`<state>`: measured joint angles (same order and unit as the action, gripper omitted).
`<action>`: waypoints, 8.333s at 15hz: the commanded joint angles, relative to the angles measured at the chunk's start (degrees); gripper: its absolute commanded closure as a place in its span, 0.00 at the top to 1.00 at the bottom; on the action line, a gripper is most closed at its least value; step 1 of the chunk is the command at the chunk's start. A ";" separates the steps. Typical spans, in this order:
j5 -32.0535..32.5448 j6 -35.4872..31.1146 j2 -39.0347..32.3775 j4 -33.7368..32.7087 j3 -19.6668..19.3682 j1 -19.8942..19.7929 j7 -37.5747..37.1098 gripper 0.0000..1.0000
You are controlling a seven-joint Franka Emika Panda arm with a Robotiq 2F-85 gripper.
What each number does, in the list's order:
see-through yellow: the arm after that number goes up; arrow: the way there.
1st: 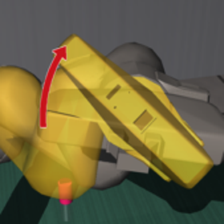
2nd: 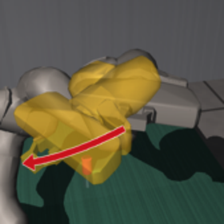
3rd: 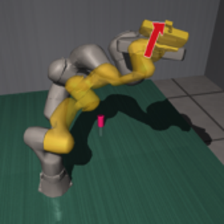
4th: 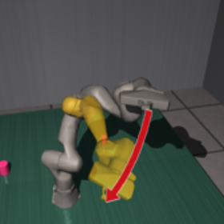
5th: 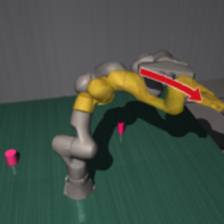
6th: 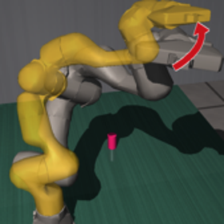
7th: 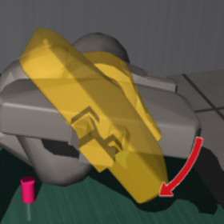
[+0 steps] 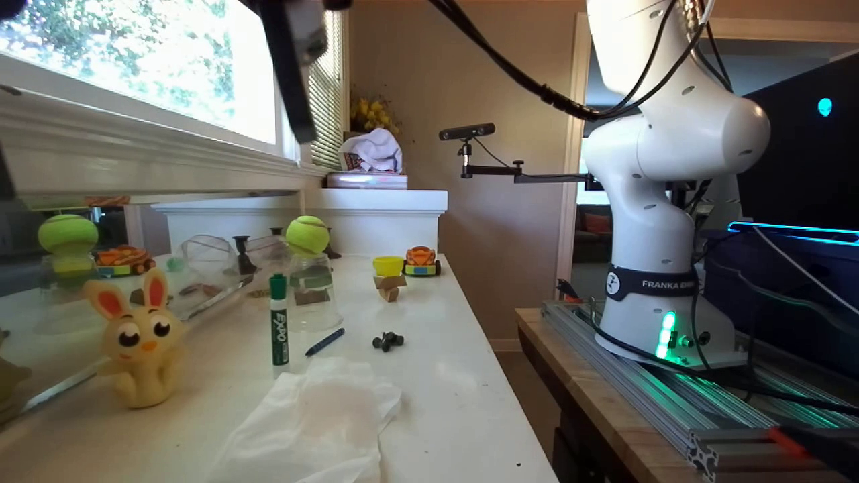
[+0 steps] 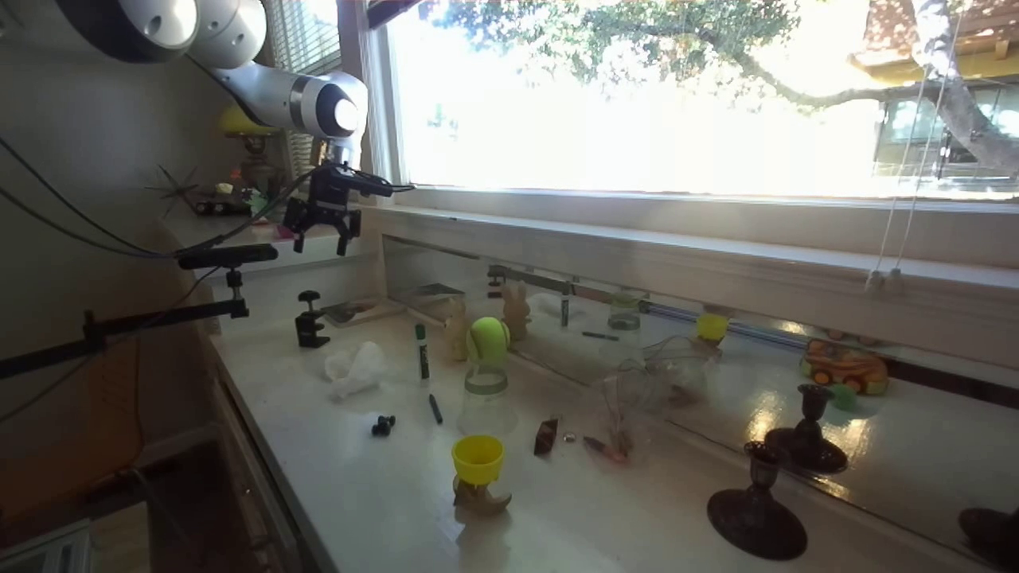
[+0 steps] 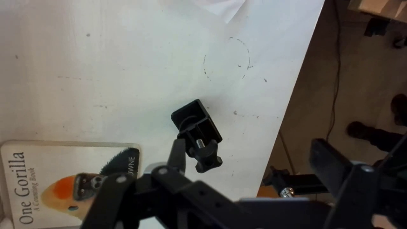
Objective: Move the black object to the right then left.
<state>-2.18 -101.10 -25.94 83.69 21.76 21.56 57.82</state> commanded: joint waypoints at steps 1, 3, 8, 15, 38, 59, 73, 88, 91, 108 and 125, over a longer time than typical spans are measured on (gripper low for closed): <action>1.68 0.18 -3.51 -3.48 -1.12 2.47 -8.02 1.00; 1.42 -0.46 -4.85 -4.56 -0.82 3.00 -9.96 1.00; 1.90 -1.92 -7.90 -7.91 -0.55 5.08 -13.28 1.00; 7.15 -1.82 -10.61 -9.88 -1.28 8.27 -17.54 1.00; 9.85 -3.25 -12.65 -8.19 -0.51 9.43 -18.28 1.00; 12.69 -10.53 -15.20 -7.13 -1.71 10.86 -18.42 0.64; 8.97 -13.58 -17.20 -9.25 -0.82 10.56 -35.63 0.12; 7.52 -12.97 -13.89 -4.68 -1.40 10.24 -54.02 0.12; 7.41 -14.06 -11.93 -1.68 -1.55 9.78 -58.22 0.12; 6.53 -24.01 0.64 17.96 -4.39 9.35 -75.62 0.12; 6.93 -30.03 9.20 30.70 -4.90 6.79 -81.44 0.12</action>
<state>5.50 -128.38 -19.44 110.95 16.91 29.01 -22.91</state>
